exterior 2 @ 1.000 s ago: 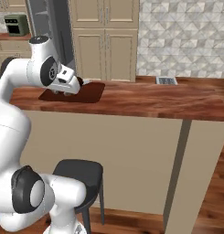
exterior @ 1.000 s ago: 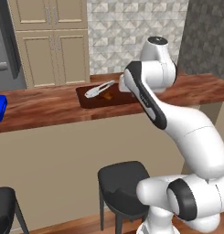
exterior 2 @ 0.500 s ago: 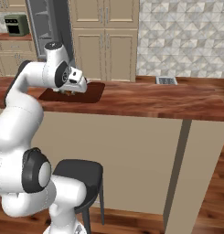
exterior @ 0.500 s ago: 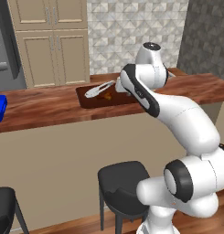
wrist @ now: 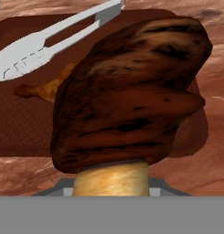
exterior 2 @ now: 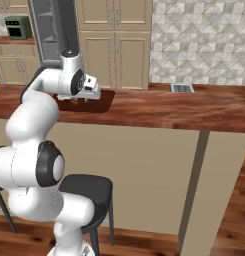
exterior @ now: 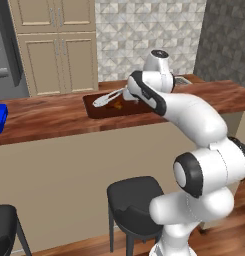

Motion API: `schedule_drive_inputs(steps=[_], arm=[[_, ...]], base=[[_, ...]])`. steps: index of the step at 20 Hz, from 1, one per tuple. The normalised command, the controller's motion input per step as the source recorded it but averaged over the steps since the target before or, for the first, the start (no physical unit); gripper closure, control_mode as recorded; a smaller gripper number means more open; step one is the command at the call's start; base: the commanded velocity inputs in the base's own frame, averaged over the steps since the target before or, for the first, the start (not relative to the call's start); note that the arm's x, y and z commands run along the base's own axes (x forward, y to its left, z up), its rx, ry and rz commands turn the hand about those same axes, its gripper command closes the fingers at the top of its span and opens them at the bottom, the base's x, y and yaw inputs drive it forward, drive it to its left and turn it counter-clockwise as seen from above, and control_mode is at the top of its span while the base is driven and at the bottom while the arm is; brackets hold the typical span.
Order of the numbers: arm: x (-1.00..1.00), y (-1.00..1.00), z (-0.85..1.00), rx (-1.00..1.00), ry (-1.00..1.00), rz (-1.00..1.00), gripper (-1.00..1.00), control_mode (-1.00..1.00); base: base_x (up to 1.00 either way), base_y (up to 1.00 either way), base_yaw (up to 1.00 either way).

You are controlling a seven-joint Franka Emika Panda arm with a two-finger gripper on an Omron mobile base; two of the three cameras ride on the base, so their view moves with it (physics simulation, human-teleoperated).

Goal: Gather the squash and lemon wedge from the fridge and place them on a tray on the dining counter. Then gather the steak and chicken drumstick from the fridge and place them on the other tray.

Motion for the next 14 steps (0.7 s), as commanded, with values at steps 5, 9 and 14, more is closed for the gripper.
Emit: schedule_drive_inputs(steps=[5,9,14], arm=[[0.47,0.03,-0.16,-0.01,0.05,0.02,1.00,-1.00],[0.48,0.06,-0.26,-0.01,0.08,0.01,1.00,-1.00],[0.42,0.04,-0.21,-0.01,0.06,0.00,1.00,-1.00]], base=[[0.00,0.00,0.00],[0.00,0.00,0.00],[0.00,0.00,0.00]])
